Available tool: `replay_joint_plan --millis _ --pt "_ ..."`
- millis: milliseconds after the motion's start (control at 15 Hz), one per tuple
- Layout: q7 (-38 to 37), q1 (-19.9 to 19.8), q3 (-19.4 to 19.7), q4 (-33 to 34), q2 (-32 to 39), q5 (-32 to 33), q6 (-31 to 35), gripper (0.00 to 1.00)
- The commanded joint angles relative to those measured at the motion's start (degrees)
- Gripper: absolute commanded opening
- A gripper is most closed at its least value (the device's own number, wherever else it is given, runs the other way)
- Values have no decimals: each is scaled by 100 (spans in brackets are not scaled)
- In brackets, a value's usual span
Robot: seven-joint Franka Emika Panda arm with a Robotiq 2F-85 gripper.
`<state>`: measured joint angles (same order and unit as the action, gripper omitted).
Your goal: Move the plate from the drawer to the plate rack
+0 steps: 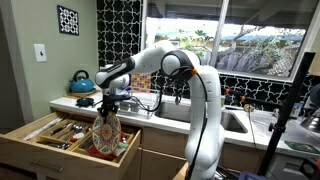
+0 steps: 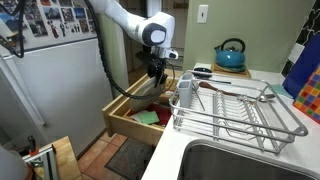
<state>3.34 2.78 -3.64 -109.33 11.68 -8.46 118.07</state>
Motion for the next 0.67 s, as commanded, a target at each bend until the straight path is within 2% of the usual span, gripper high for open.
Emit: replay_joint_plan --millis 0,133,600 --pt "-52 52 -28 28 55 132 -87 5" --pt "-66 69 -36 60 24 168 -146 0" --pt "6 204 -103 479 -420 572 -680 3"
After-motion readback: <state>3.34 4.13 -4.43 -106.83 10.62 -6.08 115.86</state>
